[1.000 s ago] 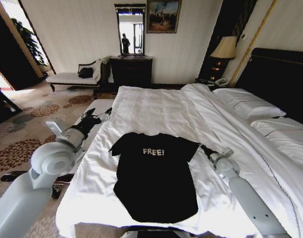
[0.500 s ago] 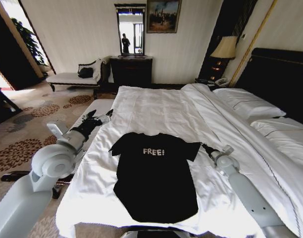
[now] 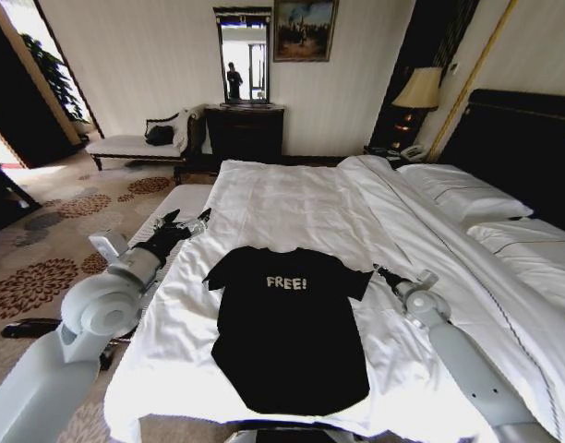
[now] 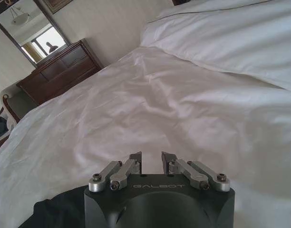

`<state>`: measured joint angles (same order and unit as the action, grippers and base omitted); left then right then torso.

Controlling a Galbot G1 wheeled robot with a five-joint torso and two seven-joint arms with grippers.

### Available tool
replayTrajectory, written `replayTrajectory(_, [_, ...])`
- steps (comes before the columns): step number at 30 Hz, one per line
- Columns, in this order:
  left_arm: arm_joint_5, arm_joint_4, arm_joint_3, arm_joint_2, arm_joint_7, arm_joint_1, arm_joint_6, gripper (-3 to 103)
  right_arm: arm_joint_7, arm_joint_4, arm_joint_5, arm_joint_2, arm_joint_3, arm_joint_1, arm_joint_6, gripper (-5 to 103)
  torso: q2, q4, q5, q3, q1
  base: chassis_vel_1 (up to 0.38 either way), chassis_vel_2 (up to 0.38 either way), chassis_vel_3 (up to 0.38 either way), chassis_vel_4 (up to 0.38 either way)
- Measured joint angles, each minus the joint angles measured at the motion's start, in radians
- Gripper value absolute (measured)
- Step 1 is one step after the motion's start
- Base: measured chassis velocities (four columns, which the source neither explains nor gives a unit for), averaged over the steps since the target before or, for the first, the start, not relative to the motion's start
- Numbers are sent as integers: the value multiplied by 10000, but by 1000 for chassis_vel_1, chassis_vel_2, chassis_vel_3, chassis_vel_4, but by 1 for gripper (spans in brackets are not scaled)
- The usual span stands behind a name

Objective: Fold the clothes on the bed.

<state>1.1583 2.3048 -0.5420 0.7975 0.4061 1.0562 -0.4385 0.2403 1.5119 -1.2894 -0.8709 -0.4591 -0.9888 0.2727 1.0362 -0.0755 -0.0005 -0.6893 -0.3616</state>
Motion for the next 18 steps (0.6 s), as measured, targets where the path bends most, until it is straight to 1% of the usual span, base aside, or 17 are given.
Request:
replayTrajectory(1, [56,1,-5,60,59,124,-77,100,209,279,124,47,-107,-110,55,30,0,0,0,0,0,0,0,0,0])
replayTrajectory(2, [133,14,-18,101,112,235,-163,100,367,497,151,83,-199,-196,88,30,0,-1,0,0,0,0,0,0,0])
replayTrajectory(3, [133,14,-18,101,112,235,-163,100,367,497,151,83,-199,-196,88,30,0,-1,0,0,0,0,0,0,0])
replayTrajectory(4, [253,53,-37,131,199,359,-254,100,473,677,153,113,-284,-277,108,35,0,-2,0,0,-1,0,0,0,0])
replayTrajectory(5, [587,147,-42,160,372,621,-478,100,633,992,144,171,-460,-433,148,41,0,-1,1,0,-1,0,0,0,0])
replayTrajectory(6, [1325,303,15,115,882,1259,-1030,100,866,1497,56,269,-755,-695,217,46,1,-3,-2,1,0,0,0,0,0])
replayTrajectory(7, [1632,332,89,4,1168,1767,-1381,100,1035,1848,-30,334,-946,-882,275,51,1,-4,-3,1,0,0,0,0,0])
replayTrajectory(8, [1632,332,89,4,1168,1767,-1381,100,1035,1848,-30,334,-946,-882,275,51,1,-4,-3,1,0,0,0,0,0])
replayTrajectory(10, [1802,169,468,-448,1520,3009,-1928,100,1309,2460,-209,401,-1248,-1185,389,62,2,1,-1,2,3,0,0,0,0])
replayTrajectory(11, [1798,111,579,-567,1571,3236,-2025,100,1361,2583,-247,407,-1296,-1239,412,62,2,4,-2,2,3,0,0,0,0])
replayTrajectory(12, [1798,111,579,-567,1571,3236,-2025,100,1361,2583,-247,407,-1296,-1239,412,62,2,4,-2,2,3,0,0,0,0])
replayTrajectory(13, [1693,3,743,-797,1564,3584,-2192,100,1437,2804,-302,411,-1378,-1333,446,68,2,2,-4,2,3,0,0,0,0])
replayTrajectory(15, [1014,-304,967,-1397,1115,4258,-2481,100,1532,3120,-369,415,-1511,-1528,527,79,2,2,-3,1,3,0,0,0,0])
replayTrajectory(16, [1014,-304,967,-1397,1115,4258,-2481,100,1532,3120,-369,415,-1511,-1528,527,79,2,2,-3,1,3,0,0,0,0])
replayTrajectory(17, [838,-398,1009,-1534,1021,4366,-2534,100,1544,3164,-376,415,-1533,-1563,541,84,2,2,0,1,3,0,0,0,0])
replayTrajectory(18, [695,-582,1086,-1852,801,4489,-2600,100,1566,3264,-380,382,-1607,-1667,565,89,2,1,-2,1,2,0,0,0,0])
